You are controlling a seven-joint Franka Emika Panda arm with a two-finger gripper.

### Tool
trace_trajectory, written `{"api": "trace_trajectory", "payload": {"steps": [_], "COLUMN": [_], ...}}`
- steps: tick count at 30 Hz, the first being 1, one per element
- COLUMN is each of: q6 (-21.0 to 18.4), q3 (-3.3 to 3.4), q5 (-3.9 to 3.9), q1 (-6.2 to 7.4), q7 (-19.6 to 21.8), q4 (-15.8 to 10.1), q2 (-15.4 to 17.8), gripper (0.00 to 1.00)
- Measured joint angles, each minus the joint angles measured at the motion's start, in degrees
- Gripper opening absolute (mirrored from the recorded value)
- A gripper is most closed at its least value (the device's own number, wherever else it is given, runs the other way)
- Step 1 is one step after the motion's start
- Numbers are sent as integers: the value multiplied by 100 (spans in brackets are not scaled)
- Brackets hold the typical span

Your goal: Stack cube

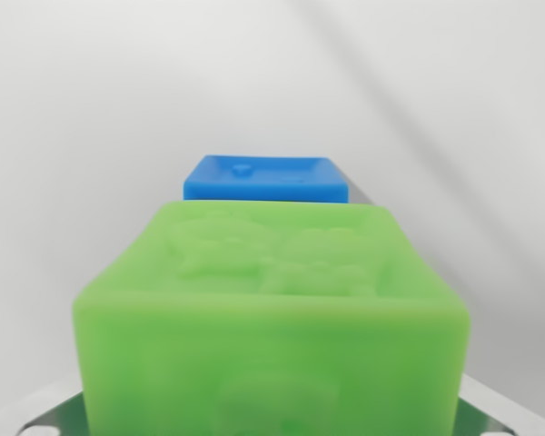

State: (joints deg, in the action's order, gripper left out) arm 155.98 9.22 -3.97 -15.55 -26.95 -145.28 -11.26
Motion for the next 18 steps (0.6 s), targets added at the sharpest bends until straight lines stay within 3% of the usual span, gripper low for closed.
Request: {"api": "trace_trajectory", "payload": {"steps": [18], "q6": [370], "q3": [-63], "q5": [-210], "q1": [-20], "q7": [-150], "q4": [42], "q2": [-417], "gripper": [0]}}
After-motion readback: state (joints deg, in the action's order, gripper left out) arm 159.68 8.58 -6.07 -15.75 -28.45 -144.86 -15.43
